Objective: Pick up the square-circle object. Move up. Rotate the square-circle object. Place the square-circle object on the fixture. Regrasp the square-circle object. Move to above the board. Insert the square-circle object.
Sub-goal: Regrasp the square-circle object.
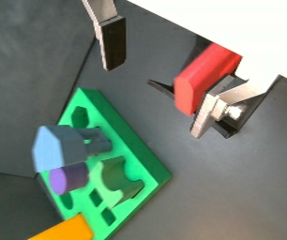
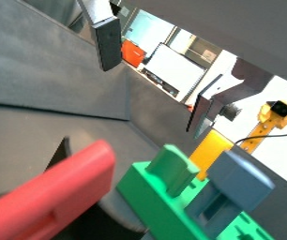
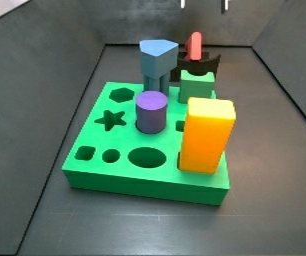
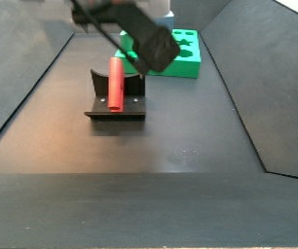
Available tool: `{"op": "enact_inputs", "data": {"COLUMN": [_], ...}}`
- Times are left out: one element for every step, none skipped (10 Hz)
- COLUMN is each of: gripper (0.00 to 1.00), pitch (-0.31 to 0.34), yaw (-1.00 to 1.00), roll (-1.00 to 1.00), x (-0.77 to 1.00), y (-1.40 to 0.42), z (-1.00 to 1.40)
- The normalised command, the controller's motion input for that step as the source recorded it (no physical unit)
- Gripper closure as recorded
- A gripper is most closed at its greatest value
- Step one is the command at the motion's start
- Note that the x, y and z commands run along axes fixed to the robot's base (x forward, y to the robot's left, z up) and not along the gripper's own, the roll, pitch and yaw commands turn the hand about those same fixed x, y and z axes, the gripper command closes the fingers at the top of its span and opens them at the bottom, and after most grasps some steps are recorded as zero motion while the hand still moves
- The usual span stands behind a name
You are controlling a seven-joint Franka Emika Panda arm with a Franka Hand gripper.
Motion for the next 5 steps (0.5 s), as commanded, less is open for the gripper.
{"op": "enact_inputs", "data": {"gripper": [0.0,0.0,0.0,0.0,0.0], "pitch": [0.048,0.045,0.035,0.025,0.022], "yaw": [0.02,0.02,0.02,0.02,0.02], "roll": [1.0,1.0,1.0,1.0,1.0], "x": [-0.13,-0.11,-0.12,-0.12,-0.08], "y": [-0.74,-0.7,-0.58,-0.39,-0.23], "z": [0.6,0.49,0.37,0.15,0.07]}}
